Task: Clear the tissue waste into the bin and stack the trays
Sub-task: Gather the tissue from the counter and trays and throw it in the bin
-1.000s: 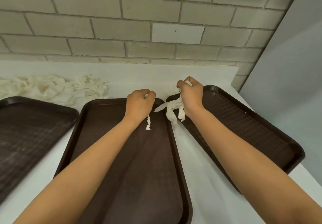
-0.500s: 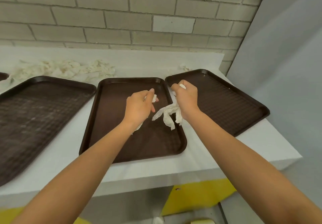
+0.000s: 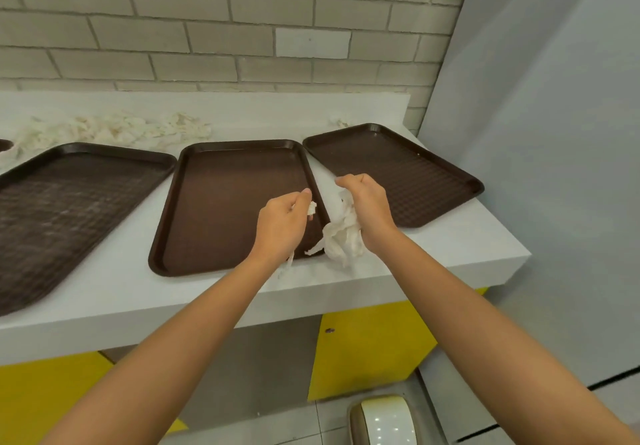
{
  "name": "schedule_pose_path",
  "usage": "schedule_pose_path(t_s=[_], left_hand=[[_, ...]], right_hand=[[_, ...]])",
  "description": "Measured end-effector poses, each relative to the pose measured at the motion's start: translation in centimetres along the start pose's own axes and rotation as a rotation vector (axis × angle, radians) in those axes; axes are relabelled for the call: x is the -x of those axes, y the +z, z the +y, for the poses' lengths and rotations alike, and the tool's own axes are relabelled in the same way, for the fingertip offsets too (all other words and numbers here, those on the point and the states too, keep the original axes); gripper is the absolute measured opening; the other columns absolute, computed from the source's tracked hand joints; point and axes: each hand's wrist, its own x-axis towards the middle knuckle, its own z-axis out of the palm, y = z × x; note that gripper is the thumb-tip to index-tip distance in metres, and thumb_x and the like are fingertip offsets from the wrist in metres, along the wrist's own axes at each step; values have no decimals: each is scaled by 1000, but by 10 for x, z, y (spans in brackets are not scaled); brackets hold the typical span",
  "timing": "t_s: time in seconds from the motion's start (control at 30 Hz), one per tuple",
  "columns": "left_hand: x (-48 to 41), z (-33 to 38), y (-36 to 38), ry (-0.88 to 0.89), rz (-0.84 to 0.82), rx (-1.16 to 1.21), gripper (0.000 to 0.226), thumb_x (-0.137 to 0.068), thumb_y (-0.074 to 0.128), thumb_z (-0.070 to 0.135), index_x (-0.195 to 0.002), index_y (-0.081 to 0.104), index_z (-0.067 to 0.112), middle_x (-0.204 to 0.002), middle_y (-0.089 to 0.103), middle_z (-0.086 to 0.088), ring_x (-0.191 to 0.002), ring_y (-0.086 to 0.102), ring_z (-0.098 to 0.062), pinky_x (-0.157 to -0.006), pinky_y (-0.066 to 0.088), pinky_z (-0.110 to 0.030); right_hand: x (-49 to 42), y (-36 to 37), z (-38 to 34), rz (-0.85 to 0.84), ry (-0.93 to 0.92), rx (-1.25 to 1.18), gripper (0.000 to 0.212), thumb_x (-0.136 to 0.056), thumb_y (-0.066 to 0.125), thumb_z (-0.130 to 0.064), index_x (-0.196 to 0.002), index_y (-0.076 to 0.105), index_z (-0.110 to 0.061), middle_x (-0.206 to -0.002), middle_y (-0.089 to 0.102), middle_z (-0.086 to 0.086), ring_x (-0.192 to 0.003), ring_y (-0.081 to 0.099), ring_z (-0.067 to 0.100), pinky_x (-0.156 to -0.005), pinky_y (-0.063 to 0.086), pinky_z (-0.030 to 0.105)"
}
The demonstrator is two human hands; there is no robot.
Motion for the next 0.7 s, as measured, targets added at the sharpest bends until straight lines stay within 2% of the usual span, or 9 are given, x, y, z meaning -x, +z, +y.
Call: schedule_pose_path(t_s=[0.07, 0.1, 0.2, 0.27, 0.33, 0.47, 0.57, 0.7], left_hand=[[11, 3, 13, 5, -10, 0, 46, -95, 46, 28, -58, 45, 0, -49, 39, 2, -43, 36, -6, -48, 26, -20], [17, 5, 20, -1, -14, -8, 44, -93, 48, 26, -58, 44, -1, -51, 40, -1, -44, 34, -7, -47, 26, -20], [39, 7, 44, -60, -21, -17, 35, -84, 54, 19, -58, 47, -3, -51, 40, -2, -47, 32, -8, -49, 28, -24], [56, 8, 60, -103, -23, 3, 31, -79, 57, 14, -53, 45, 3, -47, 39, 5, -47, 33, -6, -47, 28, -21], [73, 8, 77, -138, -9, 30, 34, -77, 58, 12, -48, 40, 12, -42, 35, 9, -44, 32, -6, -44, 27, -18], [104, 2, 109, -214, -3, 91, 36, -76, 60, 8, -49, 37, 16, -45, 34, 6, -46, 30, -9, -45, 28, -23], [126, -6, 130, -276, -1, 154, 37, -75, 61, 4, -51, 35, 17, -49, 36, 0, -49, 32, -14, -48, 29, -27], [149, -20, 154, -343, 11, 212, 35, -70, 61, 0, -54, 35, 16, -53, 36, -5, -51, 29, -14, -46, 25, -26]], right_hand=[[7, -18, 7, -40, 69, -21, 26, -81, 60, -25, -102, 57, -9, -93, 52, -4, -87, 48, 11, -73, 41, 28], [12, -27, 11, -63, 101, -44, 29, -76, 61, -22, -102, 56, -11, -94, 51, -3, -90, 48, 14, -74, 41, 29], [26, -59, 25, -137, 193, -154, 46, -50, 52, -12, -96, 51, -16, -86, 45, -2, -81, 43, 15, -63, 36, 27], [34, -80, 40, -176, 216, -148, 53, -44, 42, -6, -95, 48, -20, -86, 42, 0, -77, 41, 14, -59, 34, 25], [41, -99, 58, -216, 191, -63, 55, -45, 39, 0, -94, 48, -24, -89, 42, 1, -79, 41, 14, -59, 34, 25], [56, -130, 94, -287, 157, 47, 60, -56, 39, 16, -102, 50, -22, -87, 46, 0, -80, 44, 15, -56, 36, 26], [67, -147, 121, -332, 166, 51, 57, -51, 46, 12, -92, 52, -26, -84, 48, -1, -75, 46, 14, -57, 37, 25], [83, -164, 157, -352, 257, 7, 55, -51, 50, 10, -91, 52, -26, -85, 47, 0, -74, 47, 13, -59, 38, 25]])
